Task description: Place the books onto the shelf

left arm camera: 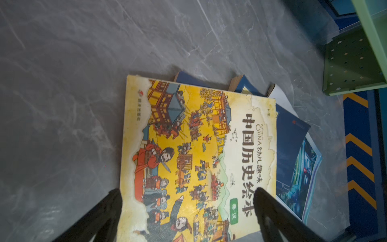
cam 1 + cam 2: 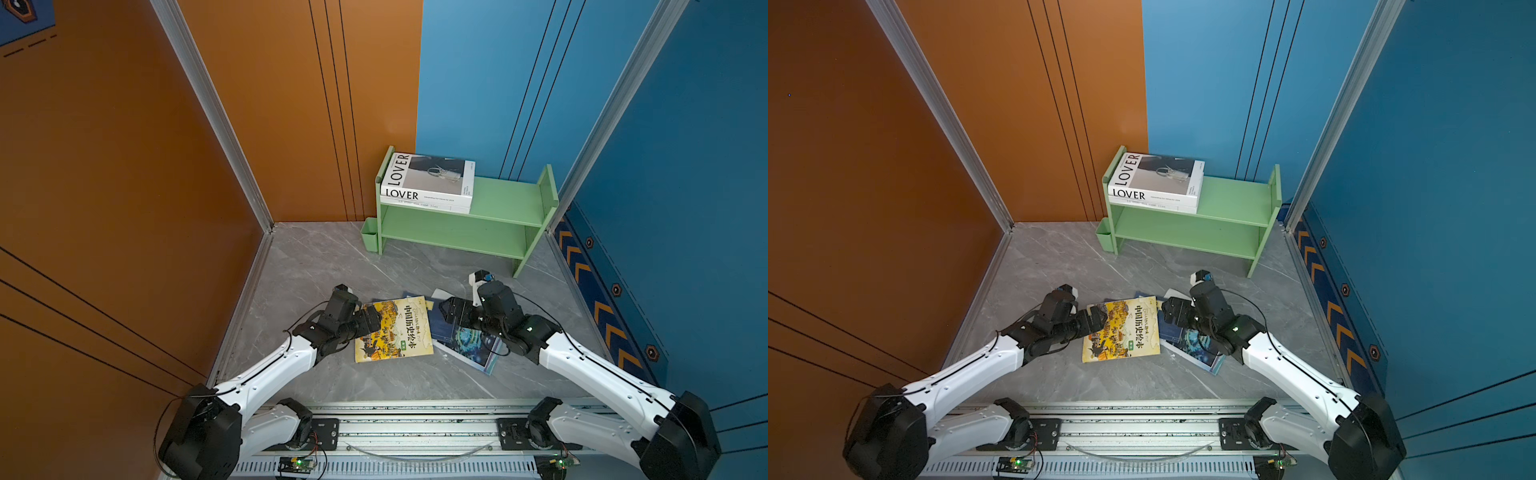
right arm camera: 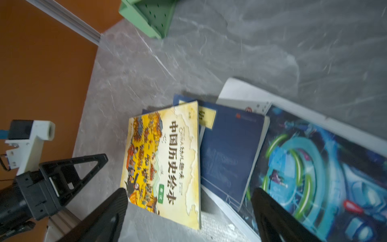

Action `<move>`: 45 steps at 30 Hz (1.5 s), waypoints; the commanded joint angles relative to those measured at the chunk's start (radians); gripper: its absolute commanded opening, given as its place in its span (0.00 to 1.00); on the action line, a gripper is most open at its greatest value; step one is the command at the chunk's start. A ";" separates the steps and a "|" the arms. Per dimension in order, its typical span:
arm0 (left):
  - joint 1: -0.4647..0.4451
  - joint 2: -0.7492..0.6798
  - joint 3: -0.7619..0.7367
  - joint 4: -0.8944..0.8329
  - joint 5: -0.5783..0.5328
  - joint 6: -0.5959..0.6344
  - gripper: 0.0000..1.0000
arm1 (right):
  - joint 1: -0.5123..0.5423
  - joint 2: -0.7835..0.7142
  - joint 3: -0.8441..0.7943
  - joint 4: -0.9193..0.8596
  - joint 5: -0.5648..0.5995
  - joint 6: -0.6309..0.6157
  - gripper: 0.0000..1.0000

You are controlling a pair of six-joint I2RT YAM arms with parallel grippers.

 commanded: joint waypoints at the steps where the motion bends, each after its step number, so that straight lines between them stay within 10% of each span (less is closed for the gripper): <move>1: -0.018 -0.039 -0.069 0.061 -0.058 -0.086 1.00 | 0.008 -0.026 -0.073 0.028 -0.077 0.069 0.92; 11: -0.267 -0.123 -0.009 0.072 -0.081 0.142 1.00 | -0.098 -0.248 -0.199 -0.253 0.173 0.202 0.94; 24: -0.552 0.574 0.572 0.152 0.121 0.416 0.99 | -0.459 -0.489 -0.281 -0.396 0.159 0.202 0.96; 34: -0.600 0.957 0.969 -0.081 0.169 0.501 0.98 | -0.677 -0.379 -0.190 -0.285 0.028 0.087 1.00; 45: -0.533 1.114 1.066 -0.211 0.055 0.401 0.98 | -0.665 -0.240 -0.162 -0.217 -0.002 0.051 1.00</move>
